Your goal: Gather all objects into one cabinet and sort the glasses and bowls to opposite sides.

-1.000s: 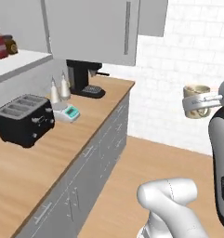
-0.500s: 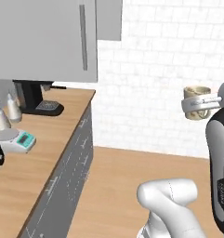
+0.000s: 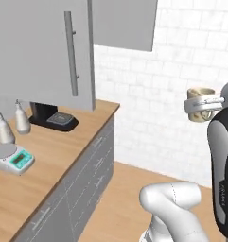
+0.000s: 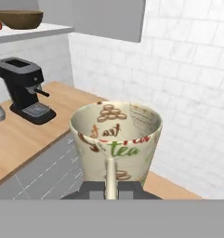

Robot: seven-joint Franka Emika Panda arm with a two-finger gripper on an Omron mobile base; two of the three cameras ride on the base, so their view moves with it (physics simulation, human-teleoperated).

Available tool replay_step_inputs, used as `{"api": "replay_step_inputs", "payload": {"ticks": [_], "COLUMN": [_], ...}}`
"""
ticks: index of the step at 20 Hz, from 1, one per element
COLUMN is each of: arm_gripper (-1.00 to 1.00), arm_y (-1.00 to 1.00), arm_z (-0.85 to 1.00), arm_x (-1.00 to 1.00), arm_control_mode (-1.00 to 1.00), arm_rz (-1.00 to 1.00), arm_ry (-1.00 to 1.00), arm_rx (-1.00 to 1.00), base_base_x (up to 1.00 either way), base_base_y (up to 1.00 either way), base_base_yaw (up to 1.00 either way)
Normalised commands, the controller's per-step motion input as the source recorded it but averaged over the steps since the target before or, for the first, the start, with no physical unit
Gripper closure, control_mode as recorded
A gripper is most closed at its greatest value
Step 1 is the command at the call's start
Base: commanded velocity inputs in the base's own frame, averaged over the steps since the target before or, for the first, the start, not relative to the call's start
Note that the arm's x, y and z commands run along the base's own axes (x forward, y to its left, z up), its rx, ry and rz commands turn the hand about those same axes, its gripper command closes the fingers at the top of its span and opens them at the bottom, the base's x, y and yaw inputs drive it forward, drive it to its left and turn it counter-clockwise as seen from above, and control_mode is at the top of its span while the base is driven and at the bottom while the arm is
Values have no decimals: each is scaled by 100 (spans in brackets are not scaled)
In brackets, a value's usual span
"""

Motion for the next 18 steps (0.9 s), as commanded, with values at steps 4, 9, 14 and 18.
{"api": "replay_step_inputs", "payload": {"ticks": [4, 9, 14, 18], "arm_gripper": [100, 100, 100, 100], "arm_y": [0, 0, 0, 0], "arm_z": [0, 0, 0, 0], "arm_x": [0, 0, 0, 0], "arm_control_mode": [100, 100, 100, 100], "arm_rz": [0, 0, 0, 0], "arm_ry": [0, 0, 0, 0], "arm_rx": [0, 0, 0, 0], "base_base_x": [37, 49, 52, 58], "base_base_y": [-11, -28, -88, -74], "base_base_yaw": [94, 82, 55, 40]}}
